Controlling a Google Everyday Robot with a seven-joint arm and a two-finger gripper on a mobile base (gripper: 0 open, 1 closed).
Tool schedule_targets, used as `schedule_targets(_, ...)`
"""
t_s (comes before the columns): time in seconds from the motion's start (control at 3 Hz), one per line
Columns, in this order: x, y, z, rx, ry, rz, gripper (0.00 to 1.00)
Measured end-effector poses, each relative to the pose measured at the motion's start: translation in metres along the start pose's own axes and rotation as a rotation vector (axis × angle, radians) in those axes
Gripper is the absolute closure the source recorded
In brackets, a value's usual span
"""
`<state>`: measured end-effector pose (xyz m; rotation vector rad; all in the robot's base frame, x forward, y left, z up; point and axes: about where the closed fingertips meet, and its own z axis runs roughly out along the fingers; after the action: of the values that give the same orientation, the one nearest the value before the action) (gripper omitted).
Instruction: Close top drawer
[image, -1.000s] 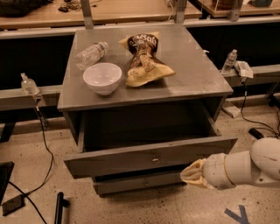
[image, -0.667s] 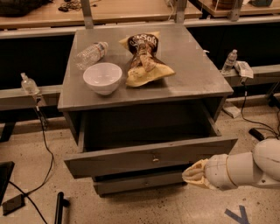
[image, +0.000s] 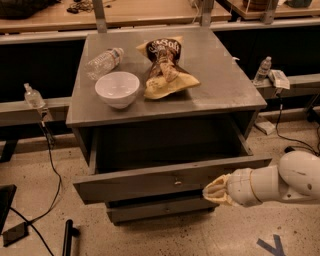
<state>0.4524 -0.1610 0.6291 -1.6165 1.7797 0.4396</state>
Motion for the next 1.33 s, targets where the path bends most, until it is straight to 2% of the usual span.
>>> schedule_targets(0.67,0.004,-0.044,0.024,0.033,-0.026,-0.062,1.0)
schedule_targets(1.33,0.001,-0.089,0.044,0.038,-0.028,-0.099,1.0)
